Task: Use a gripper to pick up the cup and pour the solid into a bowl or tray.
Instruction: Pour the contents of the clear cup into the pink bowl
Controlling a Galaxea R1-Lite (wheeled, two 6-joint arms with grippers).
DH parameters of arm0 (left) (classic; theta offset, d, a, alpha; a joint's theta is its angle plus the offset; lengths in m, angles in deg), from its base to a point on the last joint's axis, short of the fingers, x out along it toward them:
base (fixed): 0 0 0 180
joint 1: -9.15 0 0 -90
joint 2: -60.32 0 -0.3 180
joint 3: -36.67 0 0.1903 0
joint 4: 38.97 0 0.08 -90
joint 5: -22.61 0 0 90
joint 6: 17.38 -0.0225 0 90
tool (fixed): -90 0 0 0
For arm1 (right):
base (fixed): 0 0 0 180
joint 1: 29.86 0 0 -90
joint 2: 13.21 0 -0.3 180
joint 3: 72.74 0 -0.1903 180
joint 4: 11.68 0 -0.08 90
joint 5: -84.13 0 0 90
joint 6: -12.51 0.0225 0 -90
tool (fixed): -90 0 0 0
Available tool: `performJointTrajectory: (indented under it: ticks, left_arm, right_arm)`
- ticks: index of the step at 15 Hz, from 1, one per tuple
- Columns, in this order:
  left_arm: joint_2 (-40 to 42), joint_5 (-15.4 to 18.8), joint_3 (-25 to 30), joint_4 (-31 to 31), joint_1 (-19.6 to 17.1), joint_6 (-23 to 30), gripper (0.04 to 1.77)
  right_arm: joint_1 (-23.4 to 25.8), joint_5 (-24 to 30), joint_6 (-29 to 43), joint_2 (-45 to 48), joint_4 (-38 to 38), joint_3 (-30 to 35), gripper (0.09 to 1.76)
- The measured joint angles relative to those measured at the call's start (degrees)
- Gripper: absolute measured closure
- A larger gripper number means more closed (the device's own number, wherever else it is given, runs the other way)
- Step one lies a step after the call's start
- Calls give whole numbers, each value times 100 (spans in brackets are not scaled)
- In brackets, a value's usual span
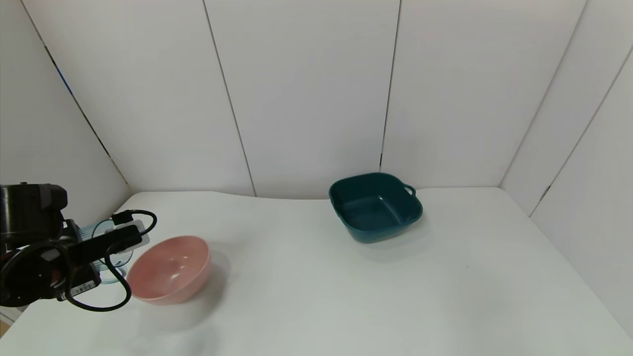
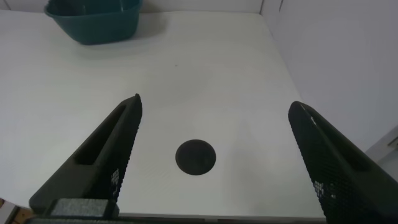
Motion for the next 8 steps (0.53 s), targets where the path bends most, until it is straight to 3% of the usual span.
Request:
performJointTrajectory:
  ticks: [8]
  left_arm:
    - [-163,-276,-79,-16,57,-496,52]
  right_arm:
    - [-2,0,0,0,5,2,14]
